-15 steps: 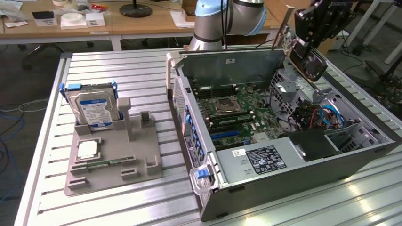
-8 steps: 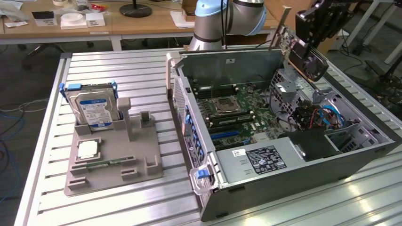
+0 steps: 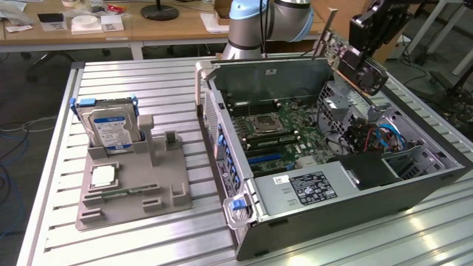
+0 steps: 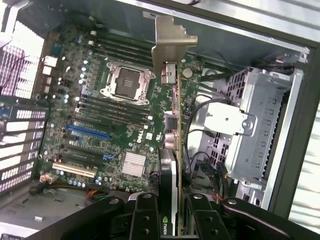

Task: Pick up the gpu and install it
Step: 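Insert the gpu into the slot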

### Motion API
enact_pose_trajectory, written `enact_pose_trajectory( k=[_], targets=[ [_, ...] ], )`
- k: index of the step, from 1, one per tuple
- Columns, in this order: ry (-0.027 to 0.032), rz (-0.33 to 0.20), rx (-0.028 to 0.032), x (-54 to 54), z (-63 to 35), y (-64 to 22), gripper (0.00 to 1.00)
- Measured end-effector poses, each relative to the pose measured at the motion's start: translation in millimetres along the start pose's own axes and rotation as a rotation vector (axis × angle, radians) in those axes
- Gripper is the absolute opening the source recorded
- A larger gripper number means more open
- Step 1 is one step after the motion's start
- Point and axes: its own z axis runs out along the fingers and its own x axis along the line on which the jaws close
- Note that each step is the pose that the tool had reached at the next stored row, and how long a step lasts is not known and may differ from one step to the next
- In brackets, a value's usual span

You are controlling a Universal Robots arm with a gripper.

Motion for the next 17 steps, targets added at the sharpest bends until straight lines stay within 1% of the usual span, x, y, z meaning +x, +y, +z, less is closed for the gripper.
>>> enact_pose_trajectory(
  k=[17],
  targets=[
    [0.0142, -0.257, -0.007, -0.2, 1.8, -0.1, 0.27]
  ],
)
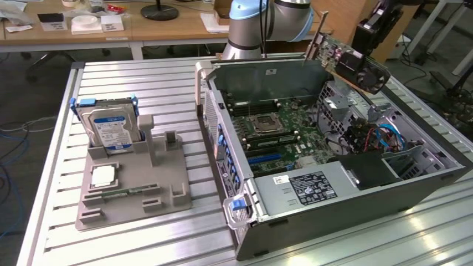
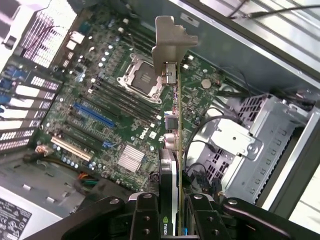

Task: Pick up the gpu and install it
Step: 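Insert the gpu into the slot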

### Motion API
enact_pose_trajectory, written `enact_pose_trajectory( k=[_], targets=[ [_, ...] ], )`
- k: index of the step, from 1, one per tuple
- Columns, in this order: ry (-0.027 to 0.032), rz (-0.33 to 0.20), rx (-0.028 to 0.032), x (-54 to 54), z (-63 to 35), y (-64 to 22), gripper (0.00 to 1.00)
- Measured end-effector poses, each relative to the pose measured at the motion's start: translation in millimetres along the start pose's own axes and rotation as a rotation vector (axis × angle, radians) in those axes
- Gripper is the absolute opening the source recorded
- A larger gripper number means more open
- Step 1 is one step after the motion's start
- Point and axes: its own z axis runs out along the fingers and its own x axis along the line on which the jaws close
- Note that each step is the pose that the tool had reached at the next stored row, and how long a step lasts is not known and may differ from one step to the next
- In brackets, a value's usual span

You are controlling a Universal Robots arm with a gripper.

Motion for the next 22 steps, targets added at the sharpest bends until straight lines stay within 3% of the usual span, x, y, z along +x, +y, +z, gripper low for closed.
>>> enact_pose_trajectory(
  k=[22],
  targets=[
    [0.0177, -0.32, -0.0088, -0.1, 2.3, -0.3, 0.27]
  ],
)
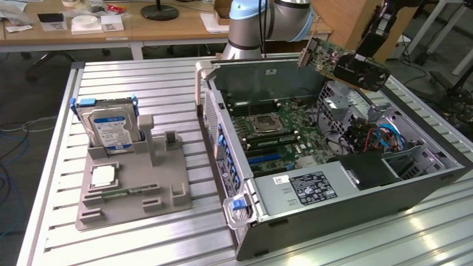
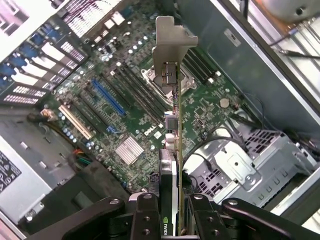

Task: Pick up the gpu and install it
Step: 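Insert the gpu into the slot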

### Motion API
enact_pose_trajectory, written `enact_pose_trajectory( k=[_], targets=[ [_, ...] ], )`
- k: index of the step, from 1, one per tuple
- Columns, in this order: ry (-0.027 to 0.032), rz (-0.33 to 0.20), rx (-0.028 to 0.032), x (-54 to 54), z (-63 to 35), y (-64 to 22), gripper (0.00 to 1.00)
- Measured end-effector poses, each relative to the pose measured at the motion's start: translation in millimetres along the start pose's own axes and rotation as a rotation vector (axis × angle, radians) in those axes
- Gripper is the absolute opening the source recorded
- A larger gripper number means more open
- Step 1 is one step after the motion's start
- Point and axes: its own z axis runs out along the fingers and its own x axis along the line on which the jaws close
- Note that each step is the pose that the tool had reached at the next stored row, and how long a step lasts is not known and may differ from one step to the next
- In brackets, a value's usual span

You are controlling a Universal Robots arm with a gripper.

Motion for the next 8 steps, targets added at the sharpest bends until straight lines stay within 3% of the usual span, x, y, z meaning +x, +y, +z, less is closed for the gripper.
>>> enact_pose_trajectory(
  k=[8],
  targets=[
    [0.0063, -0.113, -0.003, -0.1, 0.8, -0.1, 0.27]
  ],
)
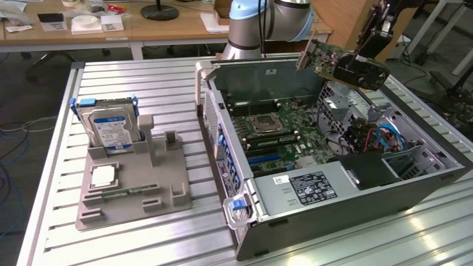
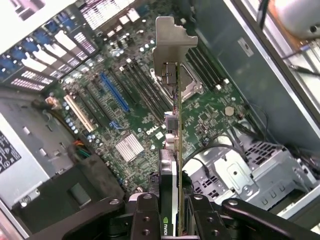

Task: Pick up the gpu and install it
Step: 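Insert the gpu into the slot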

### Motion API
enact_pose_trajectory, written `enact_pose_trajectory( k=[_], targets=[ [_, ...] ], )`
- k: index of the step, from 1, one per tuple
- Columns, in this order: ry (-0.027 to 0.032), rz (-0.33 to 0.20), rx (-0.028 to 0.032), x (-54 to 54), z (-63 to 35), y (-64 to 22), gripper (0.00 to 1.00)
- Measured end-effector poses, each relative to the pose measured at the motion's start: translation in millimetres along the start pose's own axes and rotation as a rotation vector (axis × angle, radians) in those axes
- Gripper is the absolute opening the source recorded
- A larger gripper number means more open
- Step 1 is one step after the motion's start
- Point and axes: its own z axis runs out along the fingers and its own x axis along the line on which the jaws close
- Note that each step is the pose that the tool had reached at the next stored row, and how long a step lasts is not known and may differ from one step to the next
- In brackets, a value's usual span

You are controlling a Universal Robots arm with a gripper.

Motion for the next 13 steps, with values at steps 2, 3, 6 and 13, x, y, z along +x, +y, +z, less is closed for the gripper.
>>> enact_pose_trajectory(
  k=[2, 3, 6, 13],
  targets=[
    [0.0015, -0.027, -0.0007, 0.0, 0.2, -0.1, 0.27],
    [0.0023, -0.041, -0.0011, -0.1, 0.2, -0.1, 0.27],
    [0.0046, -0.082, -0.0022, -0.1, 0.6, -0.2, 0.27],
    [0.0099, -0.178, -0.0048, -0.2, 1.2, -0.4, 0.27]
  ],
)
